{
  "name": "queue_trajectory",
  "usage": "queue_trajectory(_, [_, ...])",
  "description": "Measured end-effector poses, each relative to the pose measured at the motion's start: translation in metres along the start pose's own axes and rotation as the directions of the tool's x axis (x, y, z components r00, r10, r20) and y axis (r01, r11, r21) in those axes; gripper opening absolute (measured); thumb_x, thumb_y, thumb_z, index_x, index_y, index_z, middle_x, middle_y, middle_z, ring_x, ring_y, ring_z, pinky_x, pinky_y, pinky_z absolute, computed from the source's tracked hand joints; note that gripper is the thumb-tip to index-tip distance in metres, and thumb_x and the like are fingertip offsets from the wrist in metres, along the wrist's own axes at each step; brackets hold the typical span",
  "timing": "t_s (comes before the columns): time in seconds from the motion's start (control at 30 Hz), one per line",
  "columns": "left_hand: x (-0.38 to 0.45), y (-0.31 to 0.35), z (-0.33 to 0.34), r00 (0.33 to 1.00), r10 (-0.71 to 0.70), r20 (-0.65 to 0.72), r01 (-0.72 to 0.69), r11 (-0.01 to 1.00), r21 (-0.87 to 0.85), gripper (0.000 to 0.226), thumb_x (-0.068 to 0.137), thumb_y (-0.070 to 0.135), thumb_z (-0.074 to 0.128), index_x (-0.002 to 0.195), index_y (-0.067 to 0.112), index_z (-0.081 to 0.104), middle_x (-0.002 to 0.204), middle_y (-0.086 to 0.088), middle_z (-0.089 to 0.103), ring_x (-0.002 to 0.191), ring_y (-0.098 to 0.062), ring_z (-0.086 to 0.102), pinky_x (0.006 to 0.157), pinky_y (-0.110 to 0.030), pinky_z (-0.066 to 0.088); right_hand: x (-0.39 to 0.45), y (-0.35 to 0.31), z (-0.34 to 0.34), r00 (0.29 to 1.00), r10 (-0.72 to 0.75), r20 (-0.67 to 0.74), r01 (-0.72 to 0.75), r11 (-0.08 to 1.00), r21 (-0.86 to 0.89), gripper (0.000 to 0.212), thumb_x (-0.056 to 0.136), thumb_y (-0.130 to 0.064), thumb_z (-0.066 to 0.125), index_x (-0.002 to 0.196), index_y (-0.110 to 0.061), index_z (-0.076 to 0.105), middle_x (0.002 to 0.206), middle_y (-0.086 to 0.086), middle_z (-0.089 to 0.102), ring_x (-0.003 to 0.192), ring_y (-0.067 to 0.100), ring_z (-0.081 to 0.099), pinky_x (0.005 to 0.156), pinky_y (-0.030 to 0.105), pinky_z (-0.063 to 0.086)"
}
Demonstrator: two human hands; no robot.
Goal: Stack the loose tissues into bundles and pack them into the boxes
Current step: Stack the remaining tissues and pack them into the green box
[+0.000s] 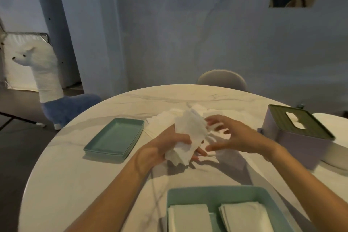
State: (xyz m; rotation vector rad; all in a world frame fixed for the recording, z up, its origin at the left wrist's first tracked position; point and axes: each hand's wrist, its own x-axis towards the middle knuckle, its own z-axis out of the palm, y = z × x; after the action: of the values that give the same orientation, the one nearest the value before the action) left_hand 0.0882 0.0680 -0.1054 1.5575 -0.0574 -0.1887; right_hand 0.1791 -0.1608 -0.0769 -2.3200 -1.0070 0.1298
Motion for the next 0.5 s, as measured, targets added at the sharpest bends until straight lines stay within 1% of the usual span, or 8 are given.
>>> queue_trajectory(0.07, [-0.003, 0.005, 0.006, 0.997, 0.018, 0.069, -0.032, 0.978, 0.208, 0.069, 0.079, 0.022, 0.078, 0.139, 0.031, 0.044, 0.125, -0.011, 0.065, 0.111, -0.032, 0.066, 0.095, -0.046, 0.059, -0.012, -0.013, 0.000, 0.998, -0.065, -0.016, 0.067, 0.970, 0.233, 0.078, 0.069, -0.056, 0.083, 0.138, -0.045, 0.048, 0.131, -0.022, 0.058, 0.117, 0.004, 0.060, 0.097, 0.023, 0.054])
queue_trajectory(0.1, [-0.004, 0.005, 0.009, 0.994, 0.028, 0.101, -0.057, 0.955, 0.292, 0.060, 0.082, 0.023, 0.078, 0.133, 0.034, 0.048, 0.122, -0.006, 0.064, 0.110, -0.026, 0.065, 0.094, -0.038, 0.059, -0.018, -0.019, 0.002, 0.995, -0.097, -0.022, 0.099, 0.957, 0.272, 0.070, 0.073, -0.053, 0.082, 0.136, -0.045, 0.051, 0.129, -0.023, 0.061, 0.116, 0.004, 0.061, 0.096, 0.022, 0.054])
queue_trajectory(0.17, [-0.006, 0.005, 0.011, 0.990, 0.061, 0.124, -0.110, 0.893, 0.437, 0.055, 0.078, 0.034, 0.079, 0.129, 0.030, 0.057, 0.119, -0.002, 0.065, 0.110, -0.022, 0.064, 0.096, -0.035, 0.058, -0.027, -0.025, 0.009, 0.987, -0.148, -0.070, 0.161, 0.955, 0.249, 0.049, 0.079, -0.051, 0.077, 0.124, -0.038, 0.064, 0.117, -0.019, 0.068, 0.110, 0.009, 0.064, 0.091, 0.024, 0.056])
queue_trajectory(0.27, [-0.008, 0.007, 0.007, 0.974, 0.225, 0.034, -0.200, 0.773, 0.602, 0.047, 0.077, 0.038, 0.081, 0.118, 0.021, 0.065, 0.105, 0.005, 0.067, 0.099, -0.014, 0.064, 0.084, -0.015, 0.053, -0.037, -0.021, 0.022, 0.977, -0.102, -0.189, 0.161, 0.931, 0.328, 0.039, 0.080, -0.049, 0.074, 0.113, -0.029, 0.072, 0.106, -0.011, 0.072, 0.101, 0.018, 0.066, 0.089, 0.036, 0.060])
queue_trajectory(0.3, [-0.008, 0.007, 0.004, 0.958, 0.286, -0.006, -0.223, 0.760, 0.611, 0.047, 0.074, 0.041, 0.081, 0.114, 0.021, 0.067, 0.103, 0.006, 0.069, 0.096, -0.014, 0.065, 0.082, -0.016, 0.053, -0.041, -0.018, 0.026, 0.971, -0.065, -0.231, 0.151, 0.913, 0.380, 0.040, 0.080, -0.047, 0.074, 0.114, -0.027, 0.072, 0.107, -0.011, 0.072, 0.103, 0.019, 0.066, 0.090, 0.039, 0.060])
queue_trajectory(0.37, [-0.006, 0.003, -0.001, 0.932, 0.354, -0.084, -0.257, 0.804, 0.536, 0.053, 0.067, 0.049, 0.082, 0.110, 0.021, 0.071, 0.103, 0.004, 0.072, 0.098, -0.019, 0.069, 0.088, -0.030, 0.060, -0.047, -0.012, 0.035, 0.961, -0.011, -0.277, 0.145, 0.871, 0.469, 0.040, 0.081, -0.041, 0.075, 0.116, -0.023, 0.072, 0.110, -0.007, 0.072, 0.105, 0.021, 0.067, 0.091, 0.040, 0.060])
queue_trajectory(0.43, [-0.003, -0.006, 0.000, 0.926, 0.363, -0.107, -0.273, 0.836, 0.476, 0.050, 0.069, 0.048, 0.083, 0.112, 0.025, 0.071, 0.107, 0.004, 0.073, 0.101, -0.021, 0.070, 0.090, -0.044, 0.062, -0.052, -0.007, 0.042, 0.964, 0.036, -0.262, 0.131, 0.795, 0.592, 0.043, 0.081, -0.037, 0.079, 0.119, -0.019, 0.071, 0.113, -0.002, 0.072, 0.109, 0.026, 0.066, 0.091, 0.042, 0.060])
queue_trajectory(0.5, [0.003, -0.016, 0.007, 0.927, 0.356, -0.121, -0.274, 0.861, 0.429, 0.043, 0.075, 0.043, 0.083, 0.114, 0.030, 0.068, 0.111, 0.006, 0.070, 0.105, -0.019, 0.068, 0.090, -0.047, 0.061, -0.054, -0.005, 0.049, 0.971, 0.085, -0.223, 0.100, 0.703, 0.704, 0.053, 0.078, -0.037, 0.086, 0.125, -0.021, 0.067, 0.120, 0.000, 0.068, 0.115, 0.030, 0.064, 0.091, 0.051, 0.059])
